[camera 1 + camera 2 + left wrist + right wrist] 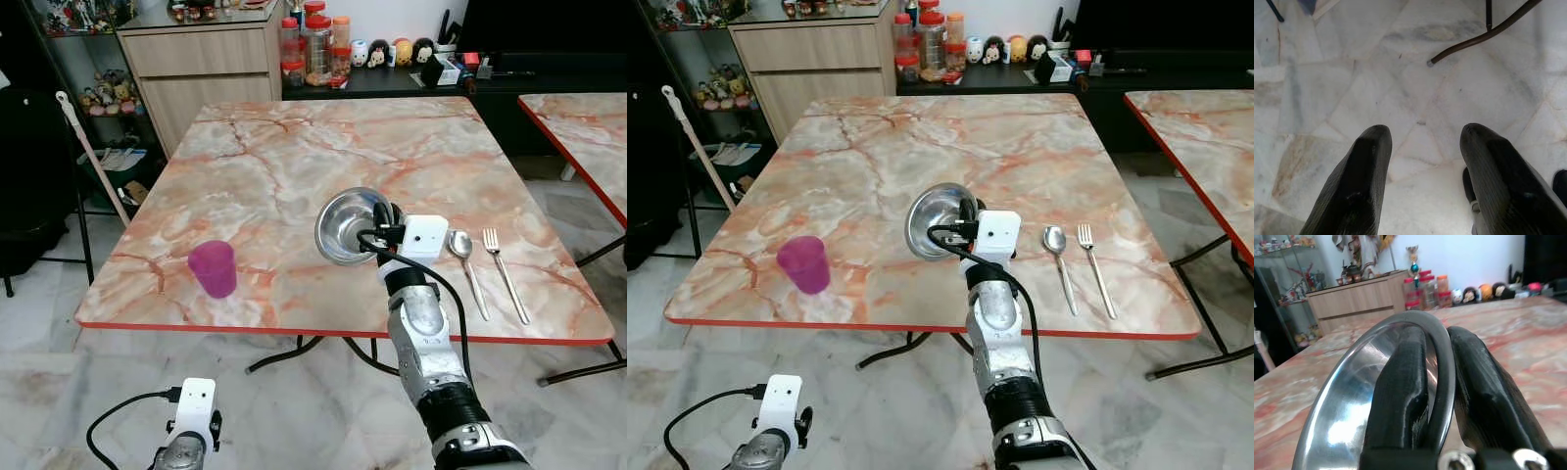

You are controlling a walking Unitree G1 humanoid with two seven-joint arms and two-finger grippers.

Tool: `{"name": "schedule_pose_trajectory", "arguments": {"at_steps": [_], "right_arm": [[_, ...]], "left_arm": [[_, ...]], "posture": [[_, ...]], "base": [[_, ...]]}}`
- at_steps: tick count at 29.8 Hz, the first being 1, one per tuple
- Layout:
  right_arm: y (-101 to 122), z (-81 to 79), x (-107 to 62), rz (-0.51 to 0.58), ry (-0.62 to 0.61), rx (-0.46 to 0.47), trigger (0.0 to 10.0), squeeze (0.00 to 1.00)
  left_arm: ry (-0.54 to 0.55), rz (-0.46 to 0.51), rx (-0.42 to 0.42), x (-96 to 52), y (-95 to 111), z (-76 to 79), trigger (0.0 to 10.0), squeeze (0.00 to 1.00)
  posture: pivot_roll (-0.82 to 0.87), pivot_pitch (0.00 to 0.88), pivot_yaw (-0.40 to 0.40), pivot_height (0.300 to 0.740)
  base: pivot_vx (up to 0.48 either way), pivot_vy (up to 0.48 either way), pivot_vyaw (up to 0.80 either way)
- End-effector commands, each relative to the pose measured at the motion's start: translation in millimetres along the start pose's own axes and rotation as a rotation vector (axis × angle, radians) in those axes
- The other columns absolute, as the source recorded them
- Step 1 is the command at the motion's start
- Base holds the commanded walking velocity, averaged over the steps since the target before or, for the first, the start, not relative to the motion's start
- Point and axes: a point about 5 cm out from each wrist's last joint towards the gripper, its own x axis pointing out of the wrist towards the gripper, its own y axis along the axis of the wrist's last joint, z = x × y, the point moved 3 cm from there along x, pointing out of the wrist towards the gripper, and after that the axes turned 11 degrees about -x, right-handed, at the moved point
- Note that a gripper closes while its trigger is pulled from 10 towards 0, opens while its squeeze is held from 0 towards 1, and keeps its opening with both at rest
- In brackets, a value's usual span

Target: Setting the table

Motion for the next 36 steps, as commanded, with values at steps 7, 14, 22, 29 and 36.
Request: {"name": "schedule_pose_trajectory", "arguments": {"at_steps": [7, 14, 22, 29, 36], "right_arm": [[6, -3.6, 1.9, 0.032, 0.013, -0.015, 10.0, 0.00], [17, -9.4, 4.6, 0.071, 0.027, 0.014, 10.0, 0.00], [18, -12.6, 3.8, 0.082, 0.039, 0.002, 10.0, 0.00], [22, -11.1, 6.9, 0.092, 0.023, 0.005, 10.0, 0.00], [26, -11.7, 8.8, 0.105, 0.026, 0.002, 10.0, 0.00]], "left_arm": [[0.004, -0.004, 0.021, -1.5, -4, 0.1, 10.0, 0.00], [0.002, 0.001, 0.025, -1.2, -3, 1.8, 10.0, 0.00], [-0.004, 0.008, 0.027, -0.9, -1, 3.6, 10.0, 0.00], [-0.007, 0.011, 0.039, -0.5, 0, 3.7, 10.0, 0.00], [-0.008, 0.013, 0.042, -0.3, 1, 3.5, 10.0, 0.00]], "posture": [[-0.01, 0.000, 0.051, 0.740], [-0.01, 0.000, 0.048, 0.740], [-0.02, 0.000, 0.048, 0.740], [-0.02, 0.000, 0.052, 0.740], [-0.02, 0.000, 0.051, 0.740]], "base": [[0.000, -0.279, 0.00], [0.000, -0.281, 0.00], [0.000, -0.277, 0.00], [0.000, -0.372, 0.00], [0.000, -0.386, 0.00]]}}
